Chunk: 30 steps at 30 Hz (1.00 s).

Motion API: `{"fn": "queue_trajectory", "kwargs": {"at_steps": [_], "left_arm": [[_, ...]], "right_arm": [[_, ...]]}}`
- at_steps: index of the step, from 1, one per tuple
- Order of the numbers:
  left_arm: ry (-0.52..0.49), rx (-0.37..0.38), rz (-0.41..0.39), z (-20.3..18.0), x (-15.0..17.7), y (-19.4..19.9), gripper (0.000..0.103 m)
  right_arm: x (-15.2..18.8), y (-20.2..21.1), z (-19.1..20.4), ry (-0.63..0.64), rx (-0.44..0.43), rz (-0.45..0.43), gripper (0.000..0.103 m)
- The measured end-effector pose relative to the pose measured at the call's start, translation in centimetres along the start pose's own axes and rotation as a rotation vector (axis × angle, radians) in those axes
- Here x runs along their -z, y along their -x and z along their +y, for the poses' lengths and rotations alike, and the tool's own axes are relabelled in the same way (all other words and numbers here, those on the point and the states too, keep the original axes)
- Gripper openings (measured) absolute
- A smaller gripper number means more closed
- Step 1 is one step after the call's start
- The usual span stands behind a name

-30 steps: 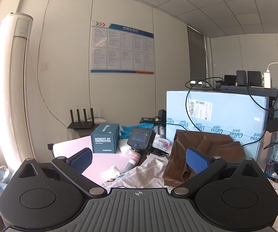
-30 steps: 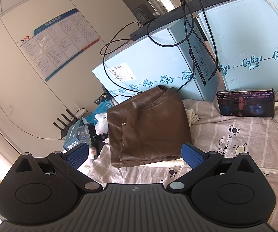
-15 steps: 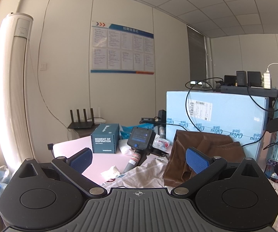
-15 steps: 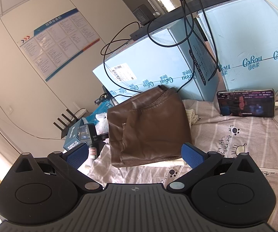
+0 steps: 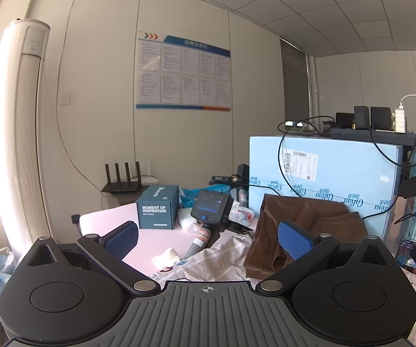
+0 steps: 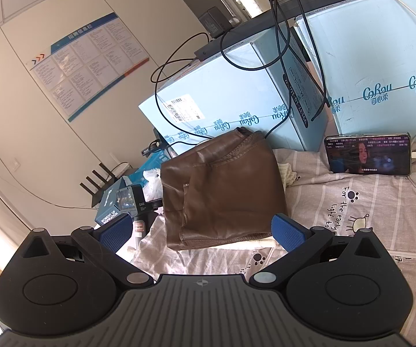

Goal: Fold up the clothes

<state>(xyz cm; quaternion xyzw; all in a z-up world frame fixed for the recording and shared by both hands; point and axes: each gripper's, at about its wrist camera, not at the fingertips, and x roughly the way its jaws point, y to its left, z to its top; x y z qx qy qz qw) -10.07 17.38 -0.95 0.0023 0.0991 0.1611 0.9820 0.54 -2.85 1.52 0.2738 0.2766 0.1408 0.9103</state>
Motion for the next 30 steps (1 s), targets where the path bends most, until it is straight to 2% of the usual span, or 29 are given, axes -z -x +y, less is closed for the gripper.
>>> {"fn": "queue_trajectory", "kwargs": {"at_steps": [30], "left_arm": [[0.000,0.009,-0.004,0.00,-0.03,0.15,0.103]], "right_arm": [[0.16,-0.08,0.16,0.008,0.000,0.005,0.103]]}}
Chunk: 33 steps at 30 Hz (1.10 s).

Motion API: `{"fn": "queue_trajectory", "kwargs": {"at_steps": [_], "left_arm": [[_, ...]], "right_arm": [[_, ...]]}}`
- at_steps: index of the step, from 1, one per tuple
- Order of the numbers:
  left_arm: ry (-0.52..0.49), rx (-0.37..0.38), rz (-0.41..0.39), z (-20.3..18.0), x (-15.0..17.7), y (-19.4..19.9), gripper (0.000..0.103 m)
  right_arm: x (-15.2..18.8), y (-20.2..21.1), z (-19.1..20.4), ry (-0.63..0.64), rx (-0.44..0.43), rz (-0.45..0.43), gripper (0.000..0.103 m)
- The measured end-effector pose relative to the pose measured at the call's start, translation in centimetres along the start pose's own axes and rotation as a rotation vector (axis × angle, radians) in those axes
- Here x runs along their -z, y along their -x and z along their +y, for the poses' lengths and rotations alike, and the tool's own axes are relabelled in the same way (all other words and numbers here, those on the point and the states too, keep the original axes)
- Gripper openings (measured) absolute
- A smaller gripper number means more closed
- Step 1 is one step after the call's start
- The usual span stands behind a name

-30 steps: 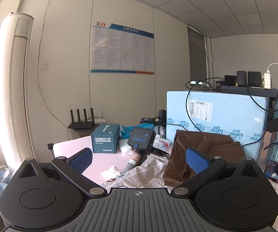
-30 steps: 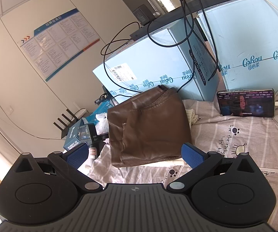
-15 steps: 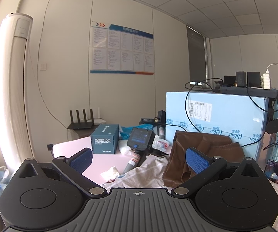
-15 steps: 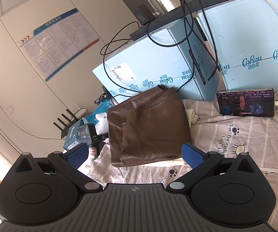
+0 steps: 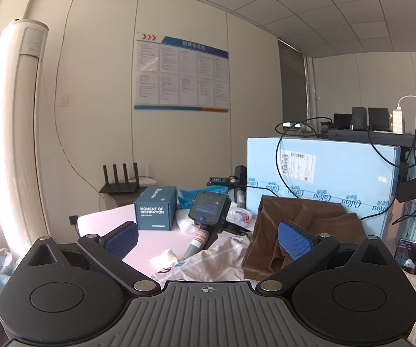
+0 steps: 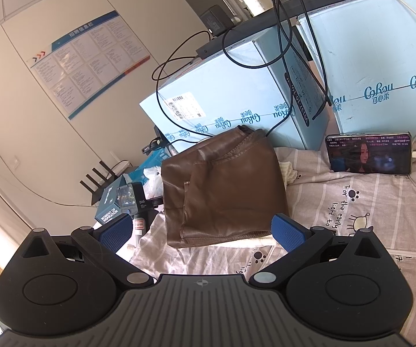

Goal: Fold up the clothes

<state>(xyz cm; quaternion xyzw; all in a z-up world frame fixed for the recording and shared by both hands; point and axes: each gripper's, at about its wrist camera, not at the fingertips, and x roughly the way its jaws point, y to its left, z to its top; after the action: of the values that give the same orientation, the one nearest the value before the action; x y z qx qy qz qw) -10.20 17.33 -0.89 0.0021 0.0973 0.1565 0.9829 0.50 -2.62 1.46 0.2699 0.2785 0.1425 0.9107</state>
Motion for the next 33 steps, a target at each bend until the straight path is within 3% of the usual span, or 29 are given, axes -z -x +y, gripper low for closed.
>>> {"fn": "queue_trajectory", "kwargs": {"at_steps": [33], "left_arm": [[0.001,-0.001,0.001,0.03,0.17,0.20,0.103]], "right_arm": [[0.13,0.12,0.13,0.000,-0.001,-0.002,0.103]]}}
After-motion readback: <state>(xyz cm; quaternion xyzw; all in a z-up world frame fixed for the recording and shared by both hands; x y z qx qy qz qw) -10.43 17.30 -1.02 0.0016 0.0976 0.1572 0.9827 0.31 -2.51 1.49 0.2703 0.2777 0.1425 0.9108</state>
